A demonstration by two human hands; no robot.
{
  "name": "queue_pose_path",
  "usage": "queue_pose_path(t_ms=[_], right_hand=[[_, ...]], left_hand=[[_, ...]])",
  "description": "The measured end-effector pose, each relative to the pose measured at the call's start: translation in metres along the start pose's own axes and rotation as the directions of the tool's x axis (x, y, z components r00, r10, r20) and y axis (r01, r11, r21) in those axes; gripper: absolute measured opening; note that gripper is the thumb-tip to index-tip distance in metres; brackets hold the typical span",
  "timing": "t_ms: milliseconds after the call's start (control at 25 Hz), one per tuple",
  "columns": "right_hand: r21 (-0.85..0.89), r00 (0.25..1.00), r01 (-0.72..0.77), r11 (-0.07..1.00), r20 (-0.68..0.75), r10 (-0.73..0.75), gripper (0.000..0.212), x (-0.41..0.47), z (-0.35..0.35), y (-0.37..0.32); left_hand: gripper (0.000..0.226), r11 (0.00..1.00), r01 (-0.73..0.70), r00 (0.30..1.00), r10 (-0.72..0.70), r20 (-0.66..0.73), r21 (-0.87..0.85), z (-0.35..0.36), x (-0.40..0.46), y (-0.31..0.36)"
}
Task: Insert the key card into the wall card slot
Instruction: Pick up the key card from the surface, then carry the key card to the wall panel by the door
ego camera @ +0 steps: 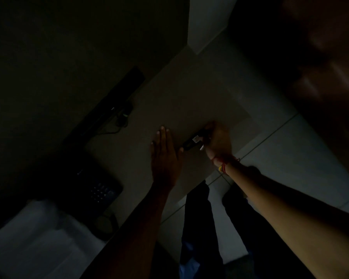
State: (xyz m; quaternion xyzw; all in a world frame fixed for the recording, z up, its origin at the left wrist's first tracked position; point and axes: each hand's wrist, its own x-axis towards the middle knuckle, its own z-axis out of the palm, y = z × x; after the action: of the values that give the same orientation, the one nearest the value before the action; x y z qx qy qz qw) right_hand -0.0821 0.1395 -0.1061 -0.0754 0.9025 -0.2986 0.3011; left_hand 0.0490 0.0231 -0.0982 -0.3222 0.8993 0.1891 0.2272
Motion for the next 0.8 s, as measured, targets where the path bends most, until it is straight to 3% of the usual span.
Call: queue_pose_path(t_ms=[160, 440, 640, 800], right_hand=[[0.231, 0.995, -0.080, 0.970, -0.047, 0.093, 0.024, -0.002, -0.013, -0.006], [0.295, 0.987, -0.137, 0.946, -0.046, 0.157, 0.019, -0.010, -0.069, -0.020], [0.190, 0.997, -0.005, 0.982, -0.072, 0.019, 0.018, -0.023, -0.161, -0.054], [0.239, 0.993, 0.070, 0.968, -0.105, -0.046, 0.033, -0.039, -0.262, -0.092]], left_hand=[[0.072, 1.000, -0.005, 1.000, 0.005, -0.016, -0.001, -0.010, -0.003, 0.004], [0.071, 0.997, -0.075, 0.995, 0.075, -0.063, -0.002, -0.052, -0.014, 0.029], [0.069, 0.982, -0.175, 0.965, 0.184, -0.185, 0.064, -0.123, -0.023, 0.072], [0.067, 0.937, -0.311, 0.892, 0.346, -0.291, 0.163, -0.209, -0.025, 0.132]])
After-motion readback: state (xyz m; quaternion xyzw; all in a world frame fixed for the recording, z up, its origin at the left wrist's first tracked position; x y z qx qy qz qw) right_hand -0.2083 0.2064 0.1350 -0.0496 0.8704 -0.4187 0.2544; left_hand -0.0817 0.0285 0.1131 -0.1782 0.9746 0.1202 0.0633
